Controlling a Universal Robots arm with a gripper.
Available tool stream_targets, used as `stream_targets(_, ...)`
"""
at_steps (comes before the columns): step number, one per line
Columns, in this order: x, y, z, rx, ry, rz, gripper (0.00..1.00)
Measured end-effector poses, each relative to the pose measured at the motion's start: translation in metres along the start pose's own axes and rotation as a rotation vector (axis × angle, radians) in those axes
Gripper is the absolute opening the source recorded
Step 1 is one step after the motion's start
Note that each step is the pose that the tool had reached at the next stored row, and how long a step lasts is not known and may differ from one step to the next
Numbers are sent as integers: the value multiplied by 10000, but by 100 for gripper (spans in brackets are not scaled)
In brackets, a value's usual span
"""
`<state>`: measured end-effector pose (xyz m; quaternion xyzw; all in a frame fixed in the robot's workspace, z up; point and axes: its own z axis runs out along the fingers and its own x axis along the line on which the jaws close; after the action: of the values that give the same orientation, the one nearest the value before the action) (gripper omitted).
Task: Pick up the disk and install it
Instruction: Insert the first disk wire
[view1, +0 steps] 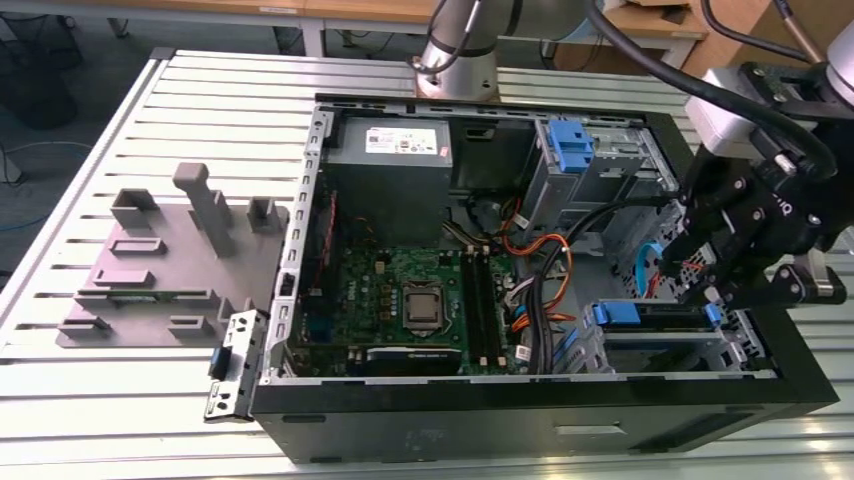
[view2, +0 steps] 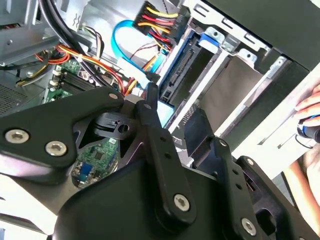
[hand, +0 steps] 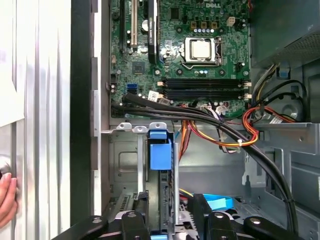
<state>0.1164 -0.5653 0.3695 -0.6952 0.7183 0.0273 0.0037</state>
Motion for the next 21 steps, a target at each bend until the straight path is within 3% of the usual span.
stream_targets(7, -117, 4, 5, 0, 0, 1, 48)
stream_targets(13, -123, -25, 27, 0, -1, 0, 48)
stream_targets(21, -119, -34, 130, 0, 1, -1, 48)
